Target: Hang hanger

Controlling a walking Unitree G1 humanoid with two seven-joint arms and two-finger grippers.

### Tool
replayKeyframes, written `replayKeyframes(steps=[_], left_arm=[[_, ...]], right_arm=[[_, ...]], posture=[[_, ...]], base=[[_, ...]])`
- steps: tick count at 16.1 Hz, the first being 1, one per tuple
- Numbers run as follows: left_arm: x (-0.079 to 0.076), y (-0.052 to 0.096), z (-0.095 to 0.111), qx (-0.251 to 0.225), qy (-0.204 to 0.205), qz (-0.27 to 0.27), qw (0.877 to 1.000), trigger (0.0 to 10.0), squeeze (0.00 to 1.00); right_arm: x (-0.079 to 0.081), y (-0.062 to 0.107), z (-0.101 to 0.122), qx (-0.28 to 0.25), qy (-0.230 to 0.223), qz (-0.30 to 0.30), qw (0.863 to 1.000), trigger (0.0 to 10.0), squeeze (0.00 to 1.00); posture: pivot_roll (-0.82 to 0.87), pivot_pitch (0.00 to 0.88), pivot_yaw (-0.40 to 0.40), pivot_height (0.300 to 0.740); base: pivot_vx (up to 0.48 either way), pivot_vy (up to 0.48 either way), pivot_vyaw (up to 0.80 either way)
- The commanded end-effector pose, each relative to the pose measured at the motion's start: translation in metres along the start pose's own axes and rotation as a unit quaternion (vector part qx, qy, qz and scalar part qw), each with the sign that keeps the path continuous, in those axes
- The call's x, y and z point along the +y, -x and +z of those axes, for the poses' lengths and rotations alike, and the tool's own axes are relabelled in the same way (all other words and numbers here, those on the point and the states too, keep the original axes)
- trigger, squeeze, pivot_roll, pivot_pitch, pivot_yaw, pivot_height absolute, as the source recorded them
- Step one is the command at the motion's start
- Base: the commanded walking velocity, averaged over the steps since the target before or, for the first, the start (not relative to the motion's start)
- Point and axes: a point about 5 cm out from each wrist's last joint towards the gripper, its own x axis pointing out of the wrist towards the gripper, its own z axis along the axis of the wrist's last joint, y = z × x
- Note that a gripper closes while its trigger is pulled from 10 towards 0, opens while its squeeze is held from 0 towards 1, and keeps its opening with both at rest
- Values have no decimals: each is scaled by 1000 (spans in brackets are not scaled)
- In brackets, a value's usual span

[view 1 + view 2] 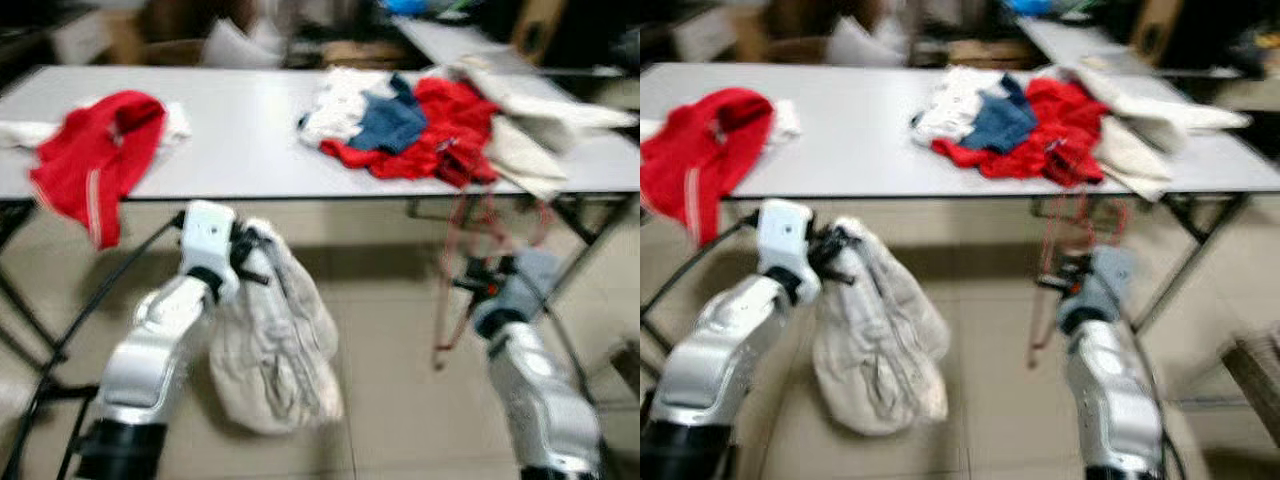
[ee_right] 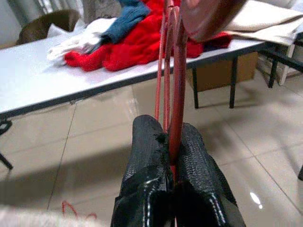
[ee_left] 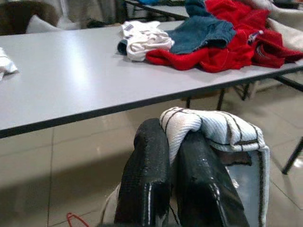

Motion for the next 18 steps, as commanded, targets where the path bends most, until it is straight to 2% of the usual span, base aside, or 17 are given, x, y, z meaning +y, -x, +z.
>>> replayKeyframes(steps=[1, 8, 9, 12, 17, 18], left_arm=[[-4, 0, 15, -34, -8, -7, 999, 10000, 0], [-3, 5, 12, -29, -6, 3, 1000, 10000, 0], [-2, 4, 12, -32, 1, 6, 999, 10000, 0], [-2, 5, 11, -23, 9, 11, 1000, 10000, 0], [1, 5, 11, -25, 3, 16, 1000, 10000, 0], [1, 5, 11, -24, 3, 15, 1000, 10000, 0]], right_arm=[[-3, 0, 3, -1, 5, -4, 1000, 10000, 0], [-2, -2, 5, -3, 11, -8, 1000, 10000, 0], [-2, -3, 7, -9, 21, -10, 1000, 10000, 0], [-2, -3, 9, -13, 14, -1, 1000, 10000, 0], [2, -2, 11, -20, 30, 8, 999, 10000, 0], [1, -2, 12, -19, 29, 6, 999, 10000, 0]], posture=[[-57, 0, -22, 740], [-49, 0, -40, 740], [-49, 0, -40, 740], [-48, 0, -40, 740], [-49, 0, -39, 740], [-52, 0, -37, 740]], base=[[0, 428, 0], [0, 426, 0], [0, 0, 0], [0, 0, 0], [54, 0, 0], [292, 0, 800]])
